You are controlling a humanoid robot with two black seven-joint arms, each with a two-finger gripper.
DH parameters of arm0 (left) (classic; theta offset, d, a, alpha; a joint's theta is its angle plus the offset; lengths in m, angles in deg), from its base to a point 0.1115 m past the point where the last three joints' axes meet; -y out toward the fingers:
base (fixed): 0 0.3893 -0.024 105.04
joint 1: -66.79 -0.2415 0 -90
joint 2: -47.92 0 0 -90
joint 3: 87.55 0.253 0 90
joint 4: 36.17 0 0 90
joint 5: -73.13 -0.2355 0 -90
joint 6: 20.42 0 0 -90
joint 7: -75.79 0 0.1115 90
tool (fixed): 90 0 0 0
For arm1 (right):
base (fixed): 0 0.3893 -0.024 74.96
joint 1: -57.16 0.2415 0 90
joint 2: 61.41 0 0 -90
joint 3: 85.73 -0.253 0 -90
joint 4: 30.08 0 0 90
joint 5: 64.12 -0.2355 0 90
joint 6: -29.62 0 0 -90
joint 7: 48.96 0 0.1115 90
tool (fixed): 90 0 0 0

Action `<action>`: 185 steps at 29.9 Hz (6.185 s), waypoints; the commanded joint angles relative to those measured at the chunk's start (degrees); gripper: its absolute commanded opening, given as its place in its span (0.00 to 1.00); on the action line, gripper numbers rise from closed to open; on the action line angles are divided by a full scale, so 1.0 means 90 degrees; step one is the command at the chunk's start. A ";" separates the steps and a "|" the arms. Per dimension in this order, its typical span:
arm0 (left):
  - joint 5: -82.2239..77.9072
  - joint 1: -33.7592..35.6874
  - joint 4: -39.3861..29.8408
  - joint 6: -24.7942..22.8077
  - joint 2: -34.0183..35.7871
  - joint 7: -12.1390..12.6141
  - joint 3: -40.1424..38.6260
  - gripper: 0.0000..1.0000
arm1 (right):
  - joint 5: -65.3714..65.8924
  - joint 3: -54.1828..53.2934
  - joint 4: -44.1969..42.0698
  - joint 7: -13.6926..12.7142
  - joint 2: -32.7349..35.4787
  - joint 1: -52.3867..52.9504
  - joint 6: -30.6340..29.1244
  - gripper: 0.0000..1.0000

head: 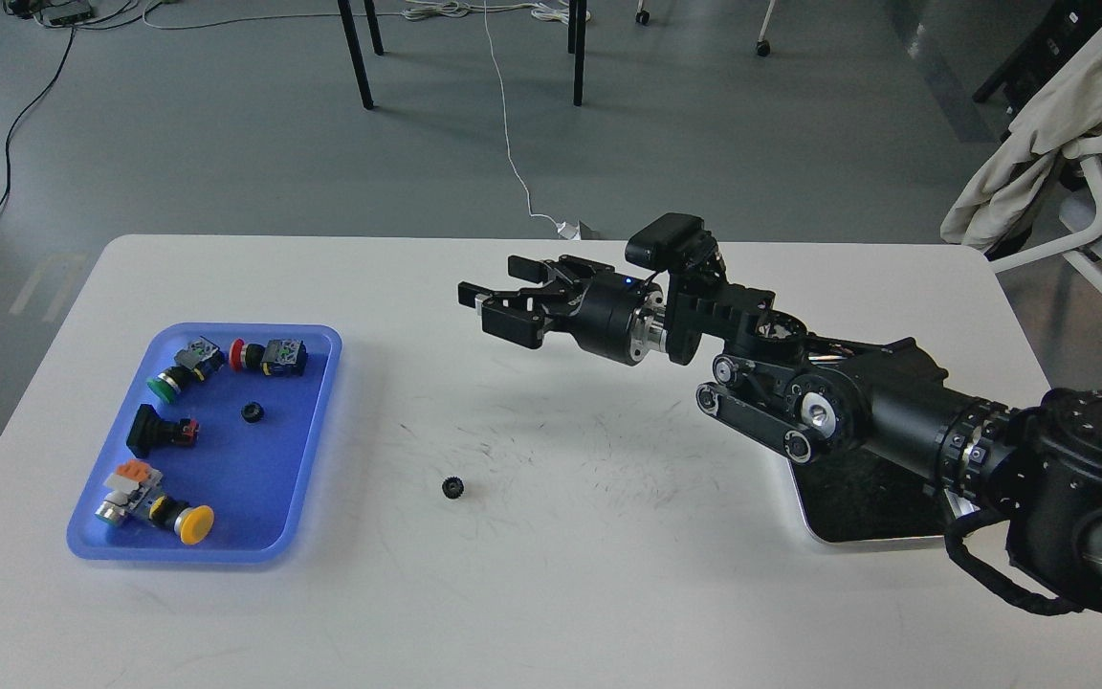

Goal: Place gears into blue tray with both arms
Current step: 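Raise the right arm up and away from the table, then move the left gripper from the blue tray toward the black part, then grasp the black part on the table with the left gripper, then carry the black part back over the blue tray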

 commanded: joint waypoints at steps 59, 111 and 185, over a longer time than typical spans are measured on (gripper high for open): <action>-0.4483 -0.0079 -0.5360 0.2470 0.1816 0.0000 0.1207 0.98 | -0.6895 -0.0853 0.4288 0.0000 0.5957 -0.1719 0.1794 0.95; -1.0010 -0.0713 -0.4570 0.3085 -0.1474 0.0000 0.1510 0.98 | -0.9101 -0.2385 0.2960 -0.1402 0.4200 -0.2100 -0.1419 0.99; -1.3047 -0.0791 -0.0878 0.4940 -0.4971 0.0000 0.1676 0.71 | -0.9386 -0.3490 0.1817 -0.1236 0.3448 -0.2852 -0.1096 0.99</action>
